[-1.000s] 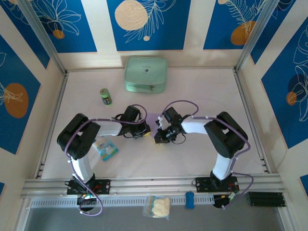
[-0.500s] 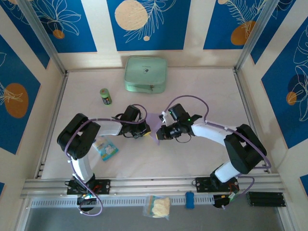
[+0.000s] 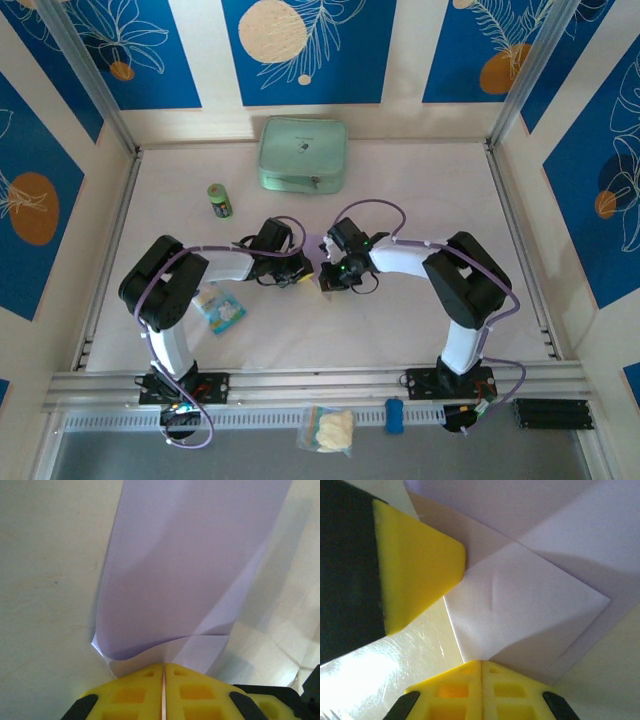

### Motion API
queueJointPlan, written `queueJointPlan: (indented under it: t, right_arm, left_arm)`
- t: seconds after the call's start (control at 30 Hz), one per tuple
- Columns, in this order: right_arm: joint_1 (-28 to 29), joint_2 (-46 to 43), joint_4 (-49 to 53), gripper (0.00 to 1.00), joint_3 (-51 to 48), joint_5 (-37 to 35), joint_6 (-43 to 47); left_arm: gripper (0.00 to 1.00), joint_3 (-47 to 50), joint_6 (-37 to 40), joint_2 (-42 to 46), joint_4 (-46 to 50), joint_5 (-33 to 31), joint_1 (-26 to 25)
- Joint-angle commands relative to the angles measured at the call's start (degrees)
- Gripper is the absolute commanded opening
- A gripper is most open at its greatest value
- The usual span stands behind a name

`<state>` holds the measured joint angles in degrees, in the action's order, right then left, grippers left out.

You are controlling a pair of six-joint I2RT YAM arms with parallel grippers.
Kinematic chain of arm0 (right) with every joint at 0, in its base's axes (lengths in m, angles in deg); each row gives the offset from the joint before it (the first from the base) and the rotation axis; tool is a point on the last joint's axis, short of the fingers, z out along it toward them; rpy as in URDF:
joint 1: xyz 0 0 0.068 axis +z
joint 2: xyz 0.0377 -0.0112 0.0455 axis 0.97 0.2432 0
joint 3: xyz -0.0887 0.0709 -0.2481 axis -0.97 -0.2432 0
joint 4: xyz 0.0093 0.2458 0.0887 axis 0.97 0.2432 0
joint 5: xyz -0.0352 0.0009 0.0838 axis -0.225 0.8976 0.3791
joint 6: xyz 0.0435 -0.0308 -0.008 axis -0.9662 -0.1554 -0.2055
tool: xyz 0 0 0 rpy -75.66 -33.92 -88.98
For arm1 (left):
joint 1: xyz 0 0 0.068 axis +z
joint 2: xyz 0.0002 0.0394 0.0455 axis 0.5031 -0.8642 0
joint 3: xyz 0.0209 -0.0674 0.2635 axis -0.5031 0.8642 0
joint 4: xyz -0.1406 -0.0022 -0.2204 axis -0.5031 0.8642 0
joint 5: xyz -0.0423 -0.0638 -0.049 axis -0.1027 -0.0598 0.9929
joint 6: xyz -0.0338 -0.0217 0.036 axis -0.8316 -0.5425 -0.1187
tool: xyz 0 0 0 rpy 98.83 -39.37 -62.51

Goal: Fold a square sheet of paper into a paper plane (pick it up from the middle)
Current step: Third fold the triangle at the center of the table.

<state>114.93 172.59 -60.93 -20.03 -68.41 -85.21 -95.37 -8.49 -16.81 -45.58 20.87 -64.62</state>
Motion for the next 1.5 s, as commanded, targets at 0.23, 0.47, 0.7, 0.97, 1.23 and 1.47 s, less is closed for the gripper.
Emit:
queueJointPlan:
  t: [0.23, 0.47, 0.7, 0.97, 1.23, 1.47]
  right_arm:
    - [-0.33, 3.78, 5.07, 0.04, 0.11, -2.64, 1.09]
    - [-0.51, 4.33, 5.67, 0.04, 0.52, -2.61, 0.81]
    - [-0.6, 4.88, 6.56, 0.03, 0.8, -2.67, 1.32]
    - [-0.85, 5.33, 7.28, 0.04, 0.31, -2.39, 5.5]
    - [-1.97, 5.89, 9.64, 0.04, 0.49, -2.37, 11.4]
    - [-2.97, 5.81, 9.9, 0.04, 1.05, -1.24, 12.31]
  left_arm:
    - [0.14, -2.16, 9.73, 2.19, 0.82, 2.9, -0.29]
    - [0.08, -0.67, 9.48, 0.77, 0.01, 2.85, -1.59]
    - [0.07, -1.41, 10.81, -0.94, 2.22, 1.74, -1.97]
    - [0.07, -2.67, 13.11, -2.52, 6.54, -1.46, -1.53]
    - [0.08, -5.09, 17.99, -3.8, 11.49, -2.84, 3.32]
    - [0.08, -6.76, 22.81, -4.86, 14.68, -2.89, 9.62]
